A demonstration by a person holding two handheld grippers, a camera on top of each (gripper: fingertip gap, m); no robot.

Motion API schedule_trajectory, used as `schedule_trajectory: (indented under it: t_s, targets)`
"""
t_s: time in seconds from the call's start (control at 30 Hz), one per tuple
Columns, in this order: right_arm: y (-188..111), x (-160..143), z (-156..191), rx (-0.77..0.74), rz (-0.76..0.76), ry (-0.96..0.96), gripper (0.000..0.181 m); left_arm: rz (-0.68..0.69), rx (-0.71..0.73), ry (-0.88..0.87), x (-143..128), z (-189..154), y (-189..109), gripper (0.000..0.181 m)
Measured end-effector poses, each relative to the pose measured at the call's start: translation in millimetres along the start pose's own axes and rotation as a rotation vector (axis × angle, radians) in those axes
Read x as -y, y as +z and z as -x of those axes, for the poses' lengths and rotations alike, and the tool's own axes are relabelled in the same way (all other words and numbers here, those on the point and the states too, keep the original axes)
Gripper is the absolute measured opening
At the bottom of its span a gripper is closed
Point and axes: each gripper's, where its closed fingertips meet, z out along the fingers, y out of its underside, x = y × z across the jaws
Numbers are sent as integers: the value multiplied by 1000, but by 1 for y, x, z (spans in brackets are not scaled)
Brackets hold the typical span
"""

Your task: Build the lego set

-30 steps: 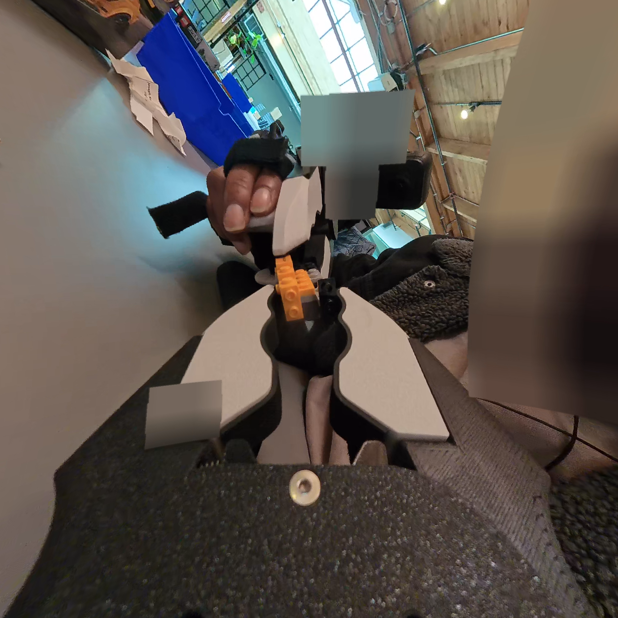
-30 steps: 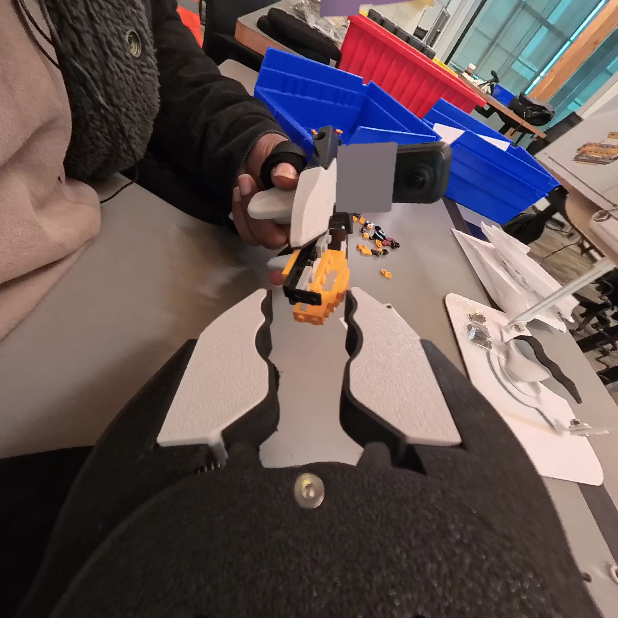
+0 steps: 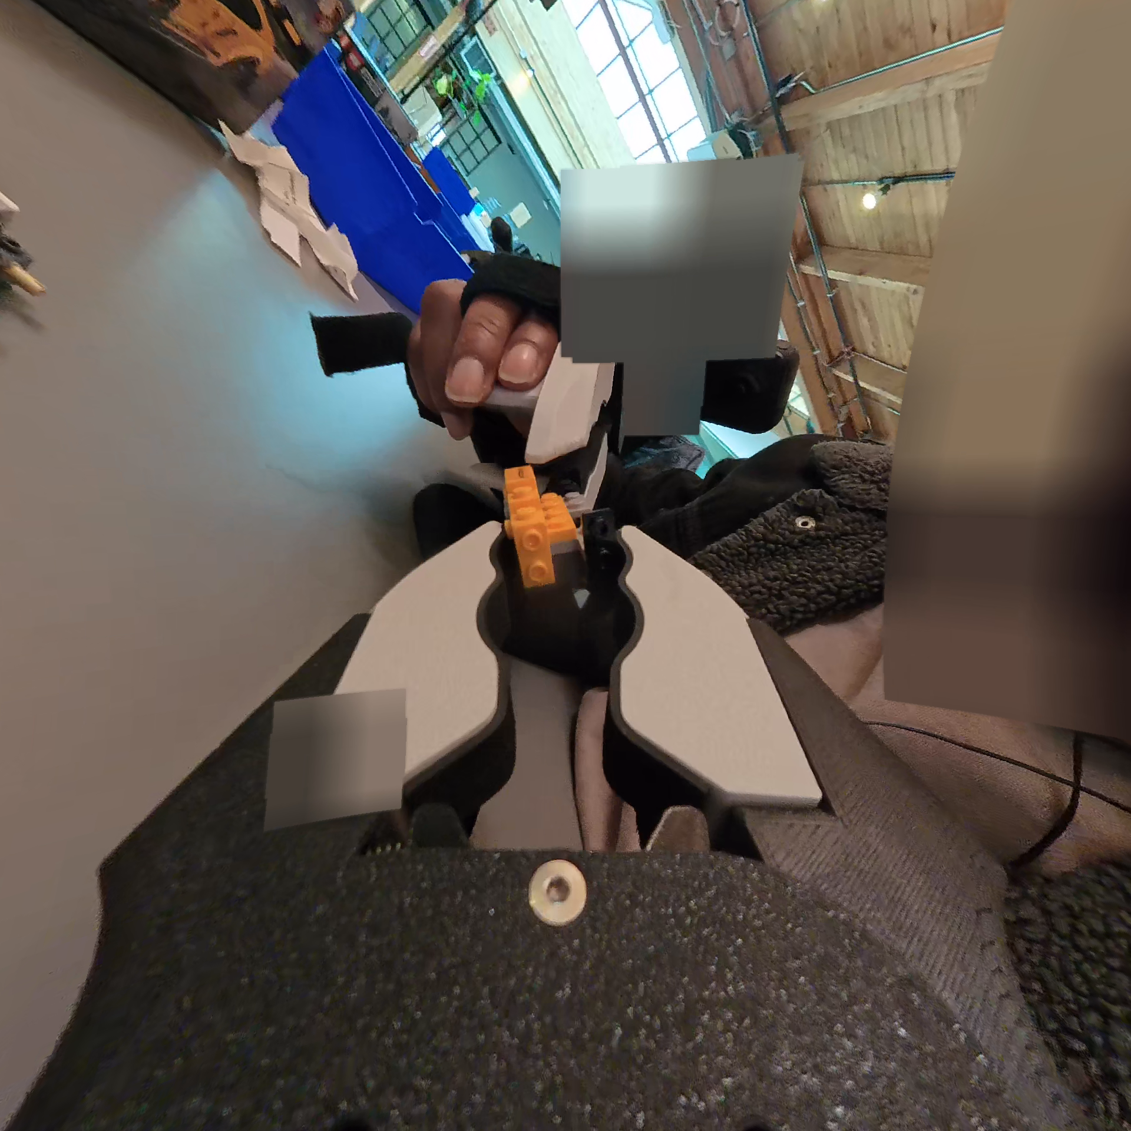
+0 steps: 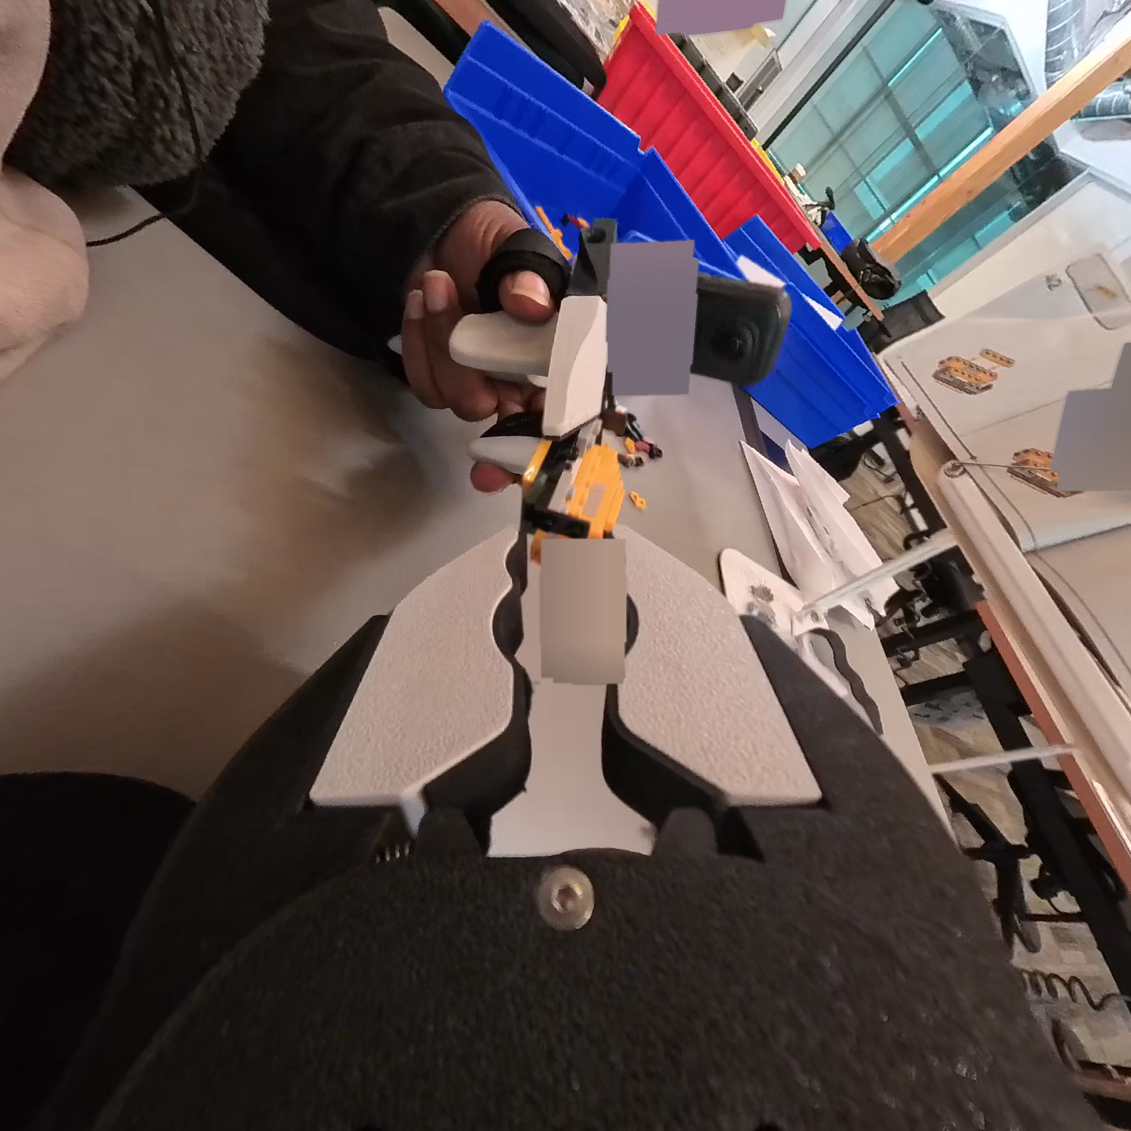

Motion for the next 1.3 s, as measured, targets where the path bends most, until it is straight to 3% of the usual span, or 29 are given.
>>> schedule_trajectory:
  t_s: [0.1,0.17,0.3,0.37,0.6,0.8,1.3]
  targets:
    - [-5,-5,-6,6,1,94,35,-22,42,69,6,1,-5,30]
    - [-11,-3,-8,71,-53,286,42,-15,107,175,8,4,-6,30]
    - [-21,-4,-36,13,-180,553,27,55,305,511,7,11,-7,30]
    - [-18,-10,-43,-5,-165,655,25,95,385,659,5,14,-5,30]
    - [4,-16,-26,65,-111,774,26,240,583,953,-5,32,-4,30]
    - [8,-17,-21,69,-100,759,28,292,666,1059,-7,38,-5,30]
    - [5,-21,-19,102,-111,758,31,279,650,1099,-6,30,-3,30]
